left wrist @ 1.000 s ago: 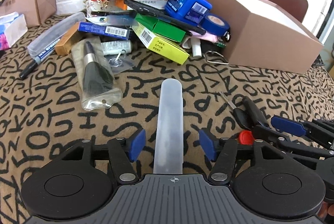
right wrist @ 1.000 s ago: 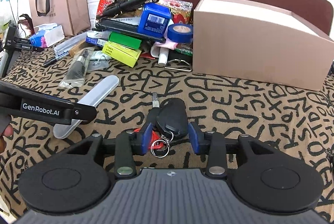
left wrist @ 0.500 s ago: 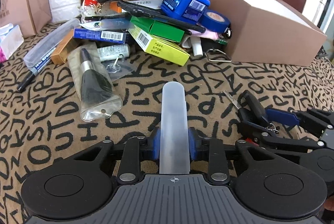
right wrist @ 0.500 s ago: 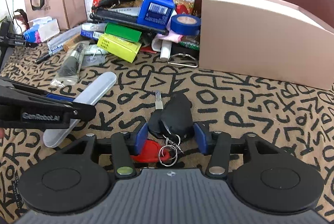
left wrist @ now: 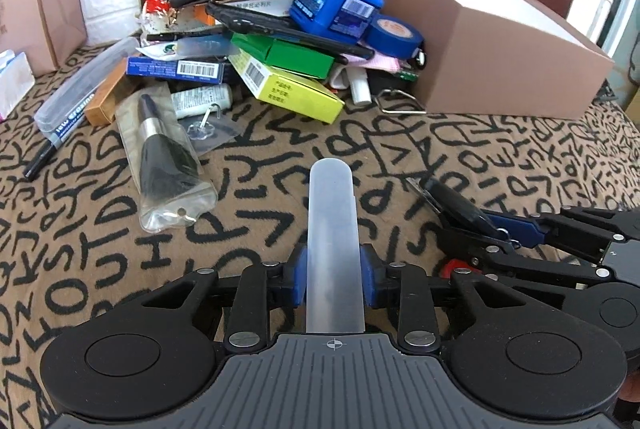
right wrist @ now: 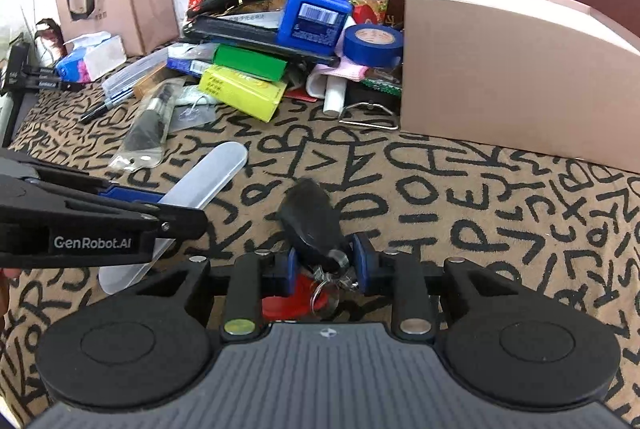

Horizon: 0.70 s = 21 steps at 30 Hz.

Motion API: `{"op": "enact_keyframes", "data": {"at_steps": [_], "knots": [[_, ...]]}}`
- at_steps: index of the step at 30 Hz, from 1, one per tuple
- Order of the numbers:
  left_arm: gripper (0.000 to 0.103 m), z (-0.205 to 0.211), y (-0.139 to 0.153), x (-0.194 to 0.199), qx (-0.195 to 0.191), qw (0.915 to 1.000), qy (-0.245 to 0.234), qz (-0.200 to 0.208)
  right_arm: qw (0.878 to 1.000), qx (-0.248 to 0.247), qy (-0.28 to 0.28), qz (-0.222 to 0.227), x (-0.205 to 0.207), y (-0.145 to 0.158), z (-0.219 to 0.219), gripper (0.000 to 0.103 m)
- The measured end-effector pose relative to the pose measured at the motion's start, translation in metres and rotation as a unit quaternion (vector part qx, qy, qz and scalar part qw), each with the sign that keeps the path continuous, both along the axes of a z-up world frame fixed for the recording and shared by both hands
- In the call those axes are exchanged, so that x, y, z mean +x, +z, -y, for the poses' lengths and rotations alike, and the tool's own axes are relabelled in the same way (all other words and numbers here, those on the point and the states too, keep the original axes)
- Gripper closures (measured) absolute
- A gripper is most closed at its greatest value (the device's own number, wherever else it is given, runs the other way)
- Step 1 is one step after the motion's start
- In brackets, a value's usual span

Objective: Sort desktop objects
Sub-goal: 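Lift the clear case with the left tool while the right tool grasps the black car key, then carry the clear case and car key toward the brown box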

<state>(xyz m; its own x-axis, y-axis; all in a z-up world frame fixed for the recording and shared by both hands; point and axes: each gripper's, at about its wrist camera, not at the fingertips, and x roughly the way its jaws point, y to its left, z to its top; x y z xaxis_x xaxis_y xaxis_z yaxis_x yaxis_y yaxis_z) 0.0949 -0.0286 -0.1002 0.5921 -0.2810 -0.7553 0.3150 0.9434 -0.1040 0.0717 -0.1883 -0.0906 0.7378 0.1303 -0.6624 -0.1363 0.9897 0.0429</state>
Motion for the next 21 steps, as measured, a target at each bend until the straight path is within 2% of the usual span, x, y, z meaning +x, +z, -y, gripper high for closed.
{"op": "enact_keyframes", "data": {"at_steps": [9, 15, 21], "knots": [[0.077, 0.010, 0.022, -0.021, -0.016, 0.9997, -0.013, 0.009, 0.999, 0.041, -0.001, 0.012, -0.022, 0.016, 0.009, 0.072], [0.077, 0.024, 0.055, -0.028, -0.038, 0.9984, -0.032, 0.026, 0.997, 0.067, 0.000, 0.044, -0.038, 0.042, 0.023, 0.072], [0.077, 0.042, 0.082, -0.032, -0.050, 0.9961, -0.052, 0.051, 0.995, 0.060, -0.005, 0.082, -0.050, 0.068, 0.035, 0.072]]}}
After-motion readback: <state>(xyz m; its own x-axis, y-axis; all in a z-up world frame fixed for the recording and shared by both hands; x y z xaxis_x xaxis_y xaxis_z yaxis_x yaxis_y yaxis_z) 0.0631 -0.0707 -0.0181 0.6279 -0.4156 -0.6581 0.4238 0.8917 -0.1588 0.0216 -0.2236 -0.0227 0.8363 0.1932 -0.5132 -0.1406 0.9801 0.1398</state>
